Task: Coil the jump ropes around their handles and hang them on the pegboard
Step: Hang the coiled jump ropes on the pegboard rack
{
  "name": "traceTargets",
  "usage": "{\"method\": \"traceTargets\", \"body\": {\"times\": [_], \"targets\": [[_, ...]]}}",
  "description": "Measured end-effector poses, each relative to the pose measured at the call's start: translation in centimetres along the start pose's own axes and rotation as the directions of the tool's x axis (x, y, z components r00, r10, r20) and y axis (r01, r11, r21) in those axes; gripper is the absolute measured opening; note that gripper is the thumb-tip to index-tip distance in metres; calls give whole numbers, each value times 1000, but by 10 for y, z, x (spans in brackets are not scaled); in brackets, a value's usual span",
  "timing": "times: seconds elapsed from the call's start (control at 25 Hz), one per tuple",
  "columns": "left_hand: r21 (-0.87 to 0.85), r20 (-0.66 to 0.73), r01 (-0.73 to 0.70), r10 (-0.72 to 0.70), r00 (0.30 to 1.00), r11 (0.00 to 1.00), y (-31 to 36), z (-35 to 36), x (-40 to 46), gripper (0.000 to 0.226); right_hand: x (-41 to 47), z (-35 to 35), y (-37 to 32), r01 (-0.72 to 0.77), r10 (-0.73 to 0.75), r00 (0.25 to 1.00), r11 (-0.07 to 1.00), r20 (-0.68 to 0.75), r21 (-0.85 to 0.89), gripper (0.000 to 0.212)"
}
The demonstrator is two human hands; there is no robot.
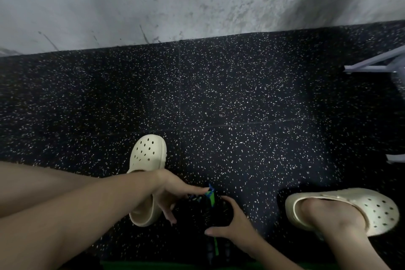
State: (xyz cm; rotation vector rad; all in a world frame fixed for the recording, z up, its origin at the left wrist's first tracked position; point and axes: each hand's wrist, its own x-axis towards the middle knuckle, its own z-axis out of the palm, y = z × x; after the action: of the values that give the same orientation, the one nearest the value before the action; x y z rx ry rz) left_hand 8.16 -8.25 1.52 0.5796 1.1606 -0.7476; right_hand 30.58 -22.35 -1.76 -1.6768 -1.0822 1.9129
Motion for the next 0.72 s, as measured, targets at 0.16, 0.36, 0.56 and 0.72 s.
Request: {"method": "traceTargets", "body": {"times": [0.16,0.36,0.56,0.72], "targets": [[168,4,-85,85,996,982,-5,5,0,49,3,4,-1,11,2,994,993,-107,116,85],[205,-82,-317,339,937,926,17,18,-10,40,9,-31,-15,77,-8,971,955,-238,285,81],[34,-215,-636,627,749,771,109,19,-23,61,16,-114,-64,281,-79,891,868,-446,408,69],[19,-272,-766,740,615,643,197,27,-27,64,33,-176,-101,402,-128,812,830,-570,387,61]]}}
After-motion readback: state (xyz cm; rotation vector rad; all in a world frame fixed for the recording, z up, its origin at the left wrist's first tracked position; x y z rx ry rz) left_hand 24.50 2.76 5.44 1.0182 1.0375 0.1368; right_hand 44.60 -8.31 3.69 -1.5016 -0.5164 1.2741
